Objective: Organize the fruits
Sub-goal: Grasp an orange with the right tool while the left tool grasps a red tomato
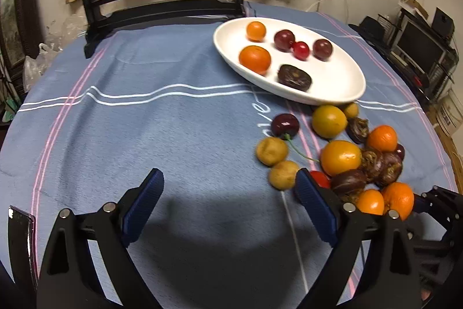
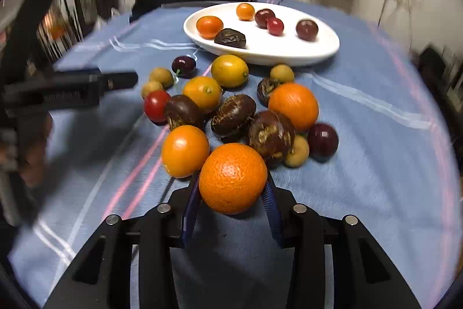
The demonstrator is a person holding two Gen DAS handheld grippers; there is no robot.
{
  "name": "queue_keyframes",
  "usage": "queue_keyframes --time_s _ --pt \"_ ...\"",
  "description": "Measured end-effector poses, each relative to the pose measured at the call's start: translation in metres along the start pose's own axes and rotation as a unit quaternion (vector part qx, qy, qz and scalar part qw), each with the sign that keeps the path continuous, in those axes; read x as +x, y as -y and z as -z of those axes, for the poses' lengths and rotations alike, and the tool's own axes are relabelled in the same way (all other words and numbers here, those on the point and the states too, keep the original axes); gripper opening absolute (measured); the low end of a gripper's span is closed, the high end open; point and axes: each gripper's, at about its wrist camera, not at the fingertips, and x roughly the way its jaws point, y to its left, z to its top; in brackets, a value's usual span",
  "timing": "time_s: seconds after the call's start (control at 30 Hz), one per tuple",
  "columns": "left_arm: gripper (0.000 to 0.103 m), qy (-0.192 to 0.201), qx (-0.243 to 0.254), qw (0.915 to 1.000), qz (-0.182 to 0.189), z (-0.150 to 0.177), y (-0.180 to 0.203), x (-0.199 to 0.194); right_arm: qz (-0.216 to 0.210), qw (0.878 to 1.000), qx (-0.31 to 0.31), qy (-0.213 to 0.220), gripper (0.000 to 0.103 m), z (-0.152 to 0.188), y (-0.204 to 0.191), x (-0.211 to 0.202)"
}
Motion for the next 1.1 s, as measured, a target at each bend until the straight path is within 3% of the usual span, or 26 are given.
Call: queue_keyframes --time_s 0.13,0.4,0.43,0.5,0.7,1.0,1.03,1.07,1.1 --pt "0.090 -0.004 0.021 0.9997 0.013 0.004 0.011 -0.002 -0.041 0.998 0.038 0.009 0.042 0.002 0.014 -0.003" --pt "0.089 -0.021 0.102 0.9942 0.025 0.020 0.044 0.002 -0.031 0.999 0.031 0.025 0.042 0.002 0.011 -0.010" --pt "0.087 -0.024 0.110 0.9931 0.031 0.022 0.048 0.004 -0.030 0.999 0.030 0.025 0.042 0.001 0.010 -0.010" --pt "0.066 -0.040 0.121 0.9911 0.040 0.026 0.054 0.011 -0.030 0.999 0.030 0.027 0.042 0.000 0.010 -0.011" --pt "0.049 -0.033 0.105 0.9926 0.051 0.021 0.054 0.014 -0.037 0.998 0.026 0.039 0.042 0.000 0.007 -0.017" --pt "0.047 -0.010 0.082 0.9956 0.045 0.009 0.059 0.027 -0.044 0.998 0.031 0.039 0.042 0.001 0.008 -0.018" --pt "0.045 -0.009 0.076 0.9958 0.050 0.009 0.057 0.027 -0.043 0.998 0.033 0.038 0.042 0.001 0.009 -0.017" --pt "0.030 -0.008 0.073 0.9957 0.056 0.009 0.056 0.026 -0.042 0.998 0.034 0.036 0.042 0.000 0.009 -0.015" --pt "0.028 -0.006 0.068 0.9954 0.067 0.009 0.054 0.025 -0.042 0.998 0.036 0.033 0.042 0.000 0.010 -0.014"
